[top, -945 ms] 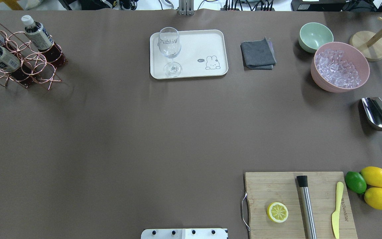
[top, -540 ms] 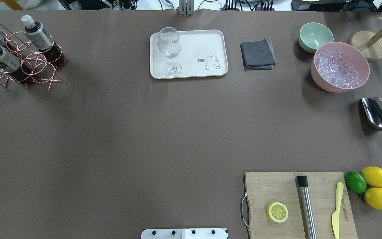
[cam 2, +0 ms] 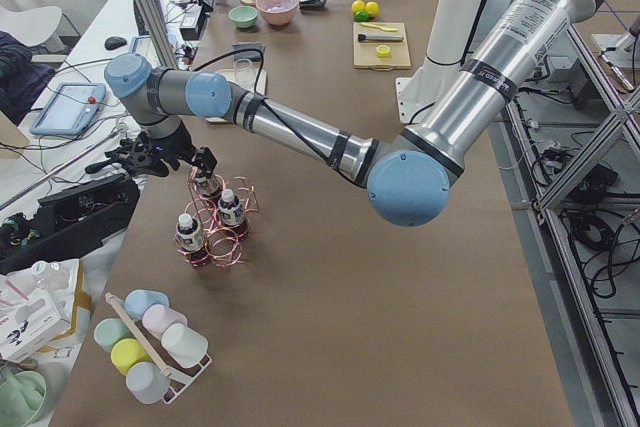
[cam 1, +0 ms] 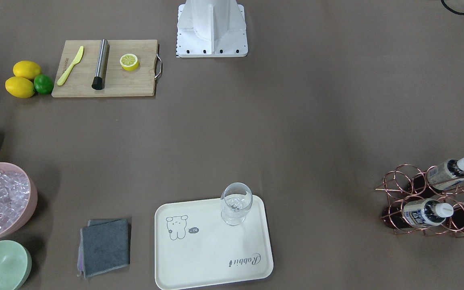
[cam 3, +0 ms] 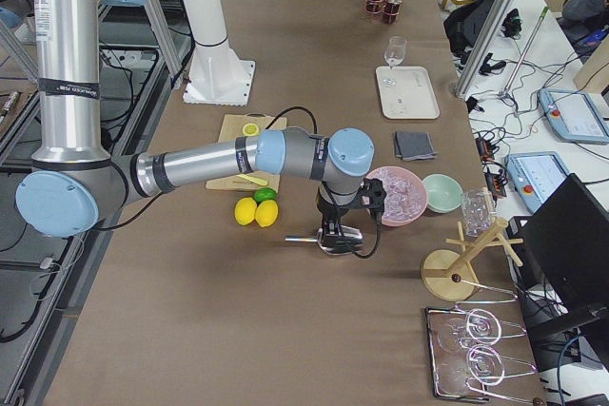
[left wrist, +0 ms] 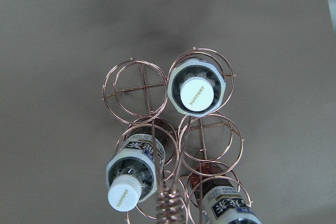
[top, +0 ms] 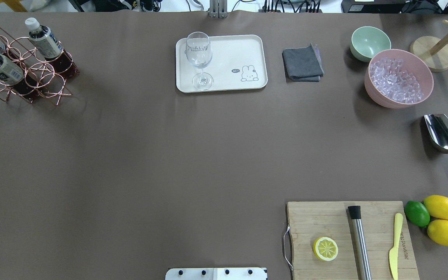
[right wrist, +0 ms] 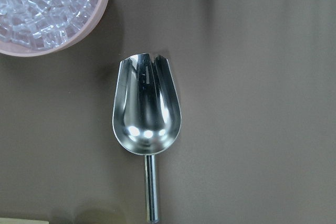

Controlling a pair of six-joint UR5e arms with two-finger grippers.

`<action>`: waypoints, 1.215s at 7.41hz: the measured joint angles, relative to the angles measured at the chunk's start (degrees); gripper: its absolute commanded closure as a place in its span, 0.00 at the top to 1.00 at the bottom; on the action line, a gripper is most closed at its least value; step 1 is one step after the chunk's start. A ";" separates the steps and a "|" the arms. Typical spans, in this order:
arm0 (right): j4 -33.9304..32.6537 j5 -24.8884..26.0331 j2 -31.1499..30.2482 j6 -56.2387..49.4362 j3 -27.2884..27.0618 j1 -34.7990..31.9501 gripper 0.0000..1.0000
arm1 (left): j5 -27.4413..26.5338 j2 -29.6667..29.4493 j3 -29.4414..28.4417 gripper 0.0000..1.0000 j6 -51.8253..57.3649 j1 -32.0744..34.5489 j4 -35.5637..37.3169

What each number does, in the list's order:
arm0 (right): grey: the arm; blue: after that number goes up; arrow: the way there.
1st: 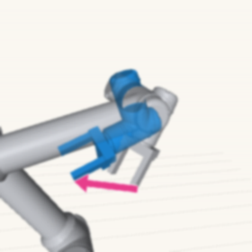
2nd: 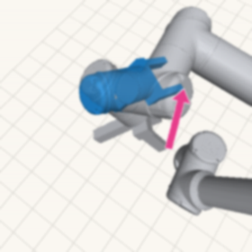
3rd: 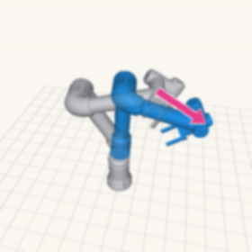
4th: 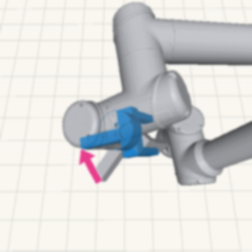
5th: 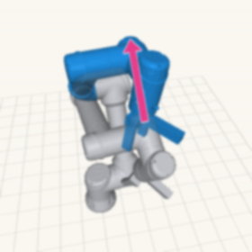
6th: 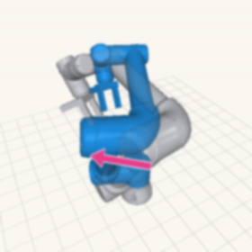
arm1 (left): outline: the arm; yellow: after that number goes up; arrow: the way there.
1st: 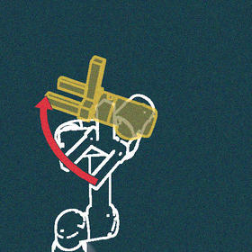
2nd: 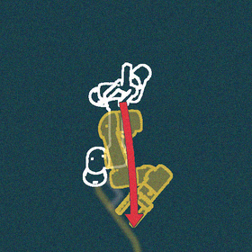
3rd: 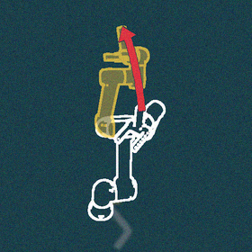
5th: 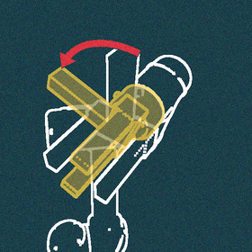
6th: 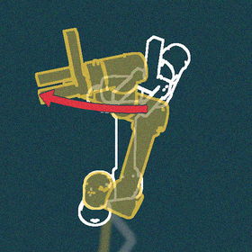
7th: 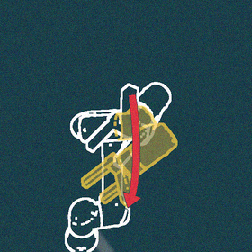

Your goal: Take tea from basket to plate

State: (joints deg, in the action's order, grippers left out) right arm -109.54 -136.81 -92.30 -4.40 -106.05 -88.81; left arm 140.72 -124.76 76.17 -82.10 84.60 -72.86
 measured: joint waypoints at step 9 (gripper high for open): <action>0.16 -0.17 -0.01 0.00 -0.93 -0.04 0.99 | 0.17 0.14 0.22 0.00 -0.24 0.69 -0.45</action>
State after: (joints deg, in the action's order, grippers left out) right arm -109.38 -136.98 -92.31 -4.39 -106.98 -88.86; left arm 140.89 -124.63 76.39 -82.34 85.29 -73.31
